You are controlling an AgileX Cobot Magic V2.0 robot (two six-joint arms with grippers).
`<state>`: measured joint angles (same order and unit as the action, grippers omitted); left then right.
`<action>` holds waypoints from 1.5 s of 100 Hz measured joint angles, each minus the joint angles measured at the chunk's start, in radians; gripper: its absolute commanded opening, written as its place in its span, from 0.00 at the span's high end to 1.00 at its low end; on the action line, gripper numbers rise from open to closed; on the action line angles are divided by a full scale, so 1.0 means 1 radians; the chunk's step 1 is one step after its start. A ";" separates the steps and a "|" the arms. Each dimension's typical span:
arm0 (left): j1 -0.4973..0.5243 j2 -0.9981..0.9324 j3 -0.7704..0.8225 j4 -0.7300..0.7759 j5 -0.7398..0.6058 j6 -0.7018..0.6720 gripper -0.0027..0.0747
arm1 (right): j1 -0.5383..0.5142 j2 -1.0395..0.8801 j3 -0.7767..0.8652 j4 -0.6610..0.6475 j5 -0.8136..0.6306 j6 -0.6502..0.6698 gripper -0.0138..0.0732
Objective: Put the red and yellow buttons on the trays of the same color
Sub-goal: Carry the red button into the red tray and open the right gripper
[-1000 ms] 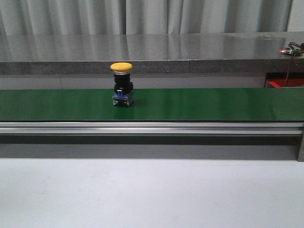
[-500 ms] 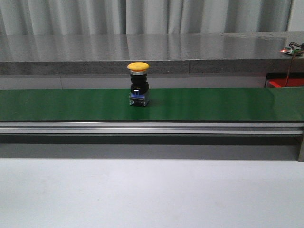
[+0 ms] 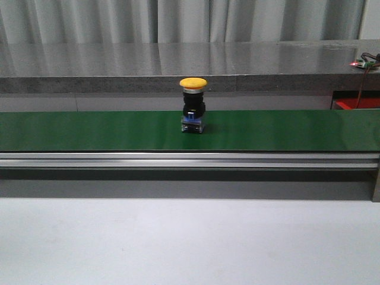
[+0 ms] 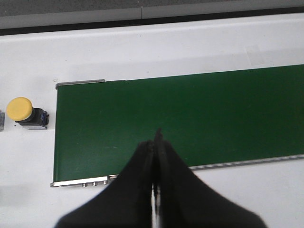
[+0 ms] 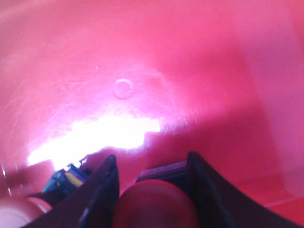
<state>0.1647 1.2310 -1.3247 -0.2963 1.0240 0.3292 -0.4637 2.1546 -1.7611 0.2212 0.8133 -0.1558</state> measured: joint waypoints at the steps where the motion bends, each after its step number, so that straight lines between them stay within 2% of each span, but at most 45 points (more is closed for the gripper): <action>1: 0.000 0.000 0.000 0.000 0.000 0.000 0.99 | 0.000 0.004 -0.007 0.002 0.003 0.000 0.45; 13: 0.000 0.000 0.000 0.000 0.000 0.000 0.99 | 0.000 0.029 -0.047 0.002 0.045 0.000 0.24; 21: 0.000 0.000 0.000 0.000 0.000 0.000 0.99 | 0.000 0.038 -0.059 0.002 0.070 0.000 0.17; 87: 0.000 0.000 0.000 -0.002 0.000 0.000 0.99 | 0.000 0.025 -0.325 0.002 0.287 -0.002 0.18; 120: 0.000 0.000 0.000 -0.002 0.000 0.000 0.99 | 0.000 -0.121 -0.320 0.015 0.363 -0.002 0.18; 150: 0.000 0.000 0.000 -0.002 0.000 0.000 0.99 | 0.037 -0.324 -0.154 0.025 0.347 -0.002 0.18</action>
<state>0.1647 1.2310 -1.3247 -0.2984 1.0240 0.3292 -0.4269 1.8310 -1.9154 0.2460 1.1604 -0.1580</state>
